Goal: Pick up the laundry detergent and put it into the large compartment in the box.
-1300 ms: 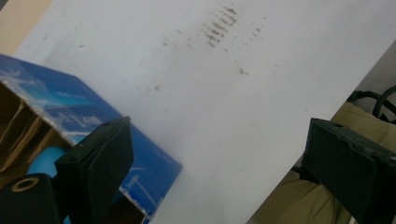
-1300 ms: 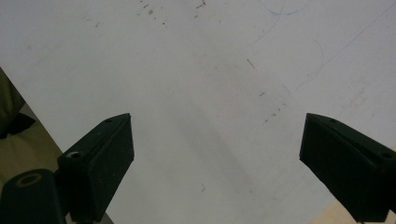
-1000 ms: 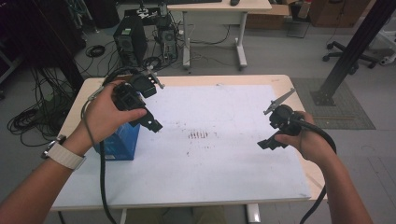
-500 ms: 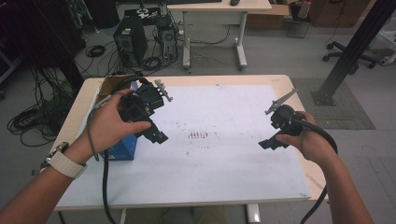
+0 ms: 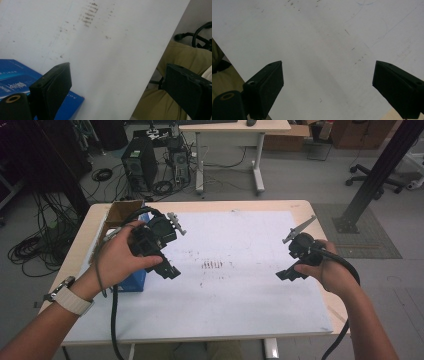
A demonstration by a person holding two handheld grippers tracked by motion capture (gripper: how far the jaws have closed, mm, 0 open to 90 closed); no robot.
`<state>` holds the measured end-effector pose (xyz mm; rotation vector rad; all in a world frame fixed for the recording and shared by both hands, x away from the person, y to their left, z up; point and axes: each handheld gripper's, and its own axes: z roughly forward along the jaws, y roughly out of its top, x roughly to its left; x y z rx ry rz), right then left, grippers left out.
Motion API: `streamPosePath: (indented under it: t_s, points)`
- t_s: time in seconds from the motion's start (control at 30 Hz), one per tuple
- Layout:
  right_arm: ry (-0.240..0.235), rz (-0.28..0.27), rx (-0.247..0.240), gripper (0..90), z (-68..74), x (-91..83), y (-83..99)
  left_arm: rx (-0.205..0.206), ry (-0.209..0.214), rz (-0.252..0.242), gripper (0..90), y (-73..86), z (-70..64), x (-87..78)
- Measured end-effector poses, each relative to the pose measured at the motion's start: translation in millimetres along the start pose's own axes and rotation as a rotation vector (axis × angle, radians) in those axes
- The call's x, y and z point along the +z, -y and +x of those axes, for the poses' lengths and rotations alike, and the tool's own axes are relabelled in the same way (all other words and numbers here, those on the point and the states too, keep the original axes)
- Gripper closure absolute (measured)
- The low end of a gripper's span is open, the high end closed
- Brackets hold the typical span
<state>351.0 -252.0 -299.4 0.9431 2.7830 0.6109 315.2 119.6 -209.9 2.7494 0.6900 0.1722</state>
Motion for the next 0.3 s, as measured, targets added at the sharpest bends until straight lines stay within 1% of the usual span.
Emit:
streamPosePath:
  t_s: [0.3]
  points:
    - [0.001, -0.01, 0.005, 9.8, -0.6, -0.9, 0.5, 0.002, 0.002, 0.004, 8.8, -1.2, 0.3, 1.1]
